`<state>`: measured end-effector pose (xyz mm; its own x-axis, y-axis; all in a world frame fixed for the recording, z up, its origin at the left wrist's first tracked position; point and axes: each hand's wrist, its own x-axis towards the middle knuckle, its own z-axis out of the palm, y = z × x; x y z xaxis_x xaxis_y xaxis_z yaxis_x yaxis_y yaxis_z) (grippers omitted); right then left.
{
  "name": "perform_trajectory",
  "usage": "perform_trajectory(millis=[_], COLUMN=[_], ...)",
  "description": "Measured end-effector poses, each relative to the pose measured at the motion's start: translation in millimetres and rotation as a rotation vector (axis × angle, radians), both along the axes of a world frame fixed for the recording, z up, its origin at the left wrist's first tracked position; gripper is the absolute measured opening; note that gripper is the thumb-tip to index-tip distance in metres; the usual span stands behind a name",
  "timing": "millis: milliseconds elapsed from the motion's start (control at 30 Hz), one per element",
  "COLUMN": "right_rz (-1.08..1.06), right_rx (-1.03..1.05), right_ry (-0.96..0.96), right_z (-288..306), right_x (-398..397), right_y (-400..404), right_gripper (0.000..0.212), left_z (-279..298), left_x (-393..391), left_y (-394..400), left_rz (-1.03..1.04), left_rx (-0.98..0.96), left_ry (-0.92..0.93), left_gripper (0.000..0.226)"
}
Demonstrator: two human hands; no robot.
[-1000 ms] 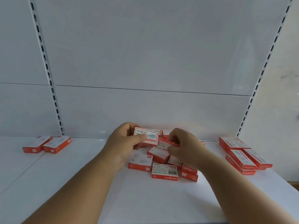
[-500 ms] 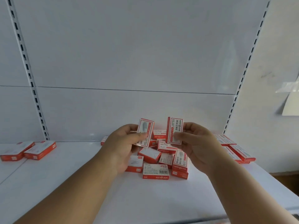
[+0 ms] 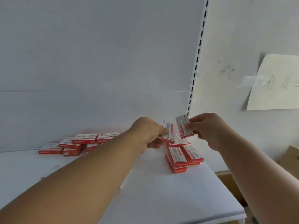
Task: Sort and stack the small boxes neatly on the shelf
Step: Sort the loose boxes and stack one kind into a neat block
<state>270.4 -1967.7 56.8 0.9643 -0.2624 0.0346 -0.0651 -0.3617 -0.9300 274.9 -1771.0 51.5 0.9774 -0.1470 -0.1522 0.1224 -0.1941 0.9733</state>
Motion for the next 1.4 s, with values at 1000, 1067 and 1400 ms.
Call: perform_trajectory(millis=[1000,1067,1400], right_rz=[0.242,0.274,0.372], right_rx=[-0.663,-0.645,-0.653], right_ry=[-0.225,-0.249,-0.199], right_z=[-4.1,-4.1,-7.8], right_x=[24.9,17.7,18.3], right_y=[70.3,101.9,219.7], right_gripper=[0.017,0.019,0.019], left_z=[-10.0,-6.4,-22.3], left_x=[24.4,12.6,-4.0], left_y=[36.1,75.0,206.1], left_rz=[0.248,0.284,0.287], left_rx=[0.776,0.808,0.924], left_ry=[-0.264,-0.338,-0.526], left_gripper=[0.025,0.02,0.012])
